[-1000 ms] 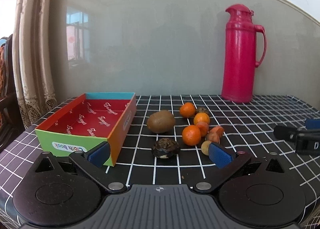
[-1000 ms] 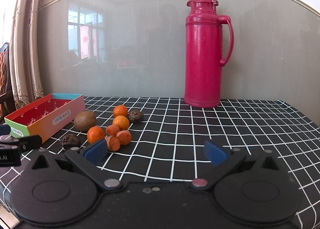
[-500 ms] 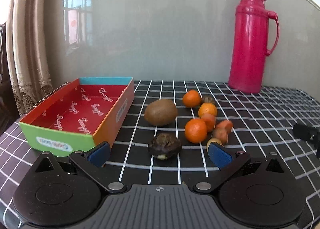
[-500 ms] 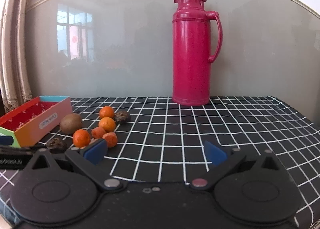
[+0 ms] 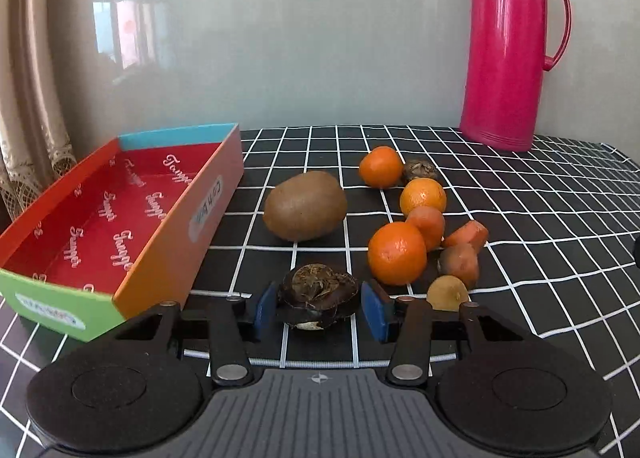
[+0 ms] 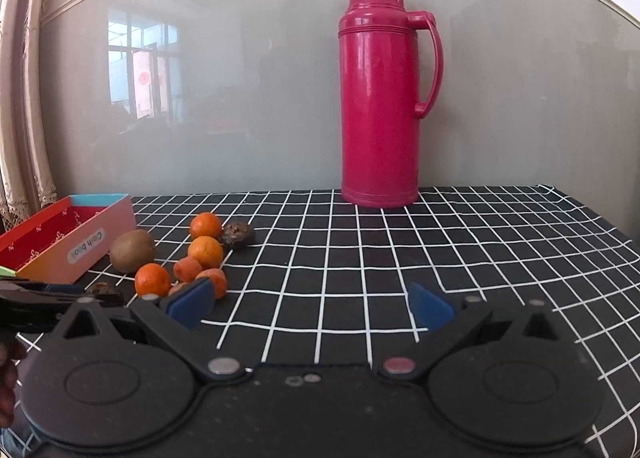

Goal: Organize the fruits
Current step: 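Grasp the dark brown dried fruit with the left gripper, then carry the dried fruit into the red box and open the left gripper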

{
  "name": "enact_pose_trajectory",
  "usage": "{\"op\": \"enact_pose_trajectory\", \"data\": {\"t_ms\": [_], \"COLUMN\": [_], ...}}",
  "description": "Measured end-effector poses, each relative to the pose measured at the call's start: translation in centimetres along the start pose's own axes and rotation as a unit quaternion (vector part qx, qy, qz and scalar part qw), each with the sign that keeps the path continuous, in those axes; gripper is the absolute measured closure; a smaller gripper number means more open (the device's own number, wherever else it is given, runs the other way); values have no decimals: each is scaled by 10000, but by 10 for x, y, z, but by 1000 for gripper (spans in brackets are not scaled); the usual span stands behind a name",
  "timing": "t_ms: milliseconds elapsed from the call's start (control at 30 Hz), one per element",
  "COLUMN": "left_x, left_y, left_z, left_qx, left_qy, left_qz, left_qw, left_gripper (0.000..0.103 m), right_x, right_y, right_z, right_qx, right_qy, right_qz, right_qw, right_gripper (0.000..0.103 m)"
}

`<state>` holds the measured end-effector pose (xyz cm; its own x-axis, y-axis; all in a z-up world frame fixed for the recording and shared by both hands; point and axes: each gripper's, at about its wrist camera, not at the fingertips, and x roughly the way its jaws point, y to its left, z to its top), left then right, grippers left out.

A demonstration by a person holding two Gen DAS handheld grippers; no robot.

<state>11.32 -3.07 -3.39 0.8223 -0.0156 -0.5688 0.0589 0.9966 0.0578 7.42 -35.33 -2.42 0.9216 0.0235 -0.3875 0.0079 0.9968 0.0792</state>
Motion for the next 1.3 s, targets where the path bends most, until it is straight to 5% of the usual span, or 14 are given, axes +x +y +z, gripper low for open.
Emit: {"op": "enact_pose_trajectory", "data": {"t_ms": [500, 733, 933, 1133, 1300], "left_x": [11, -27, -59, -53, -44], "left_y": [-4, 1, 30, 80, 107], "left_z": [1, 8, 15, 13, 10], "left_qx": [161, 115, 77, -304, -623], "left_qy": [-6, -695, -1268, -1026, -804], "left_qz": [173, 197, 802, 1385, 1327], "left_qw": [9997, 9973, 9887, 9846, 9859], "left_gripper": [55, 56, 56, 55, 49], "right_x": [1, 1, 3, 7, 10], "right_y": [-3, 0, 9, 24, 36], "right_z": [2, 0, 0, -1, -1], "right_qx": [65, 29, -37, -136, -278], "right_qy": [5, 19, 50, 77, 87], "right_qz": [51, 33, 99, 216, 279], "right_qw": [10000, 10000, 9999, 9996, 9992], "right_gripper": [0, 0, 0, 0, 0]}}
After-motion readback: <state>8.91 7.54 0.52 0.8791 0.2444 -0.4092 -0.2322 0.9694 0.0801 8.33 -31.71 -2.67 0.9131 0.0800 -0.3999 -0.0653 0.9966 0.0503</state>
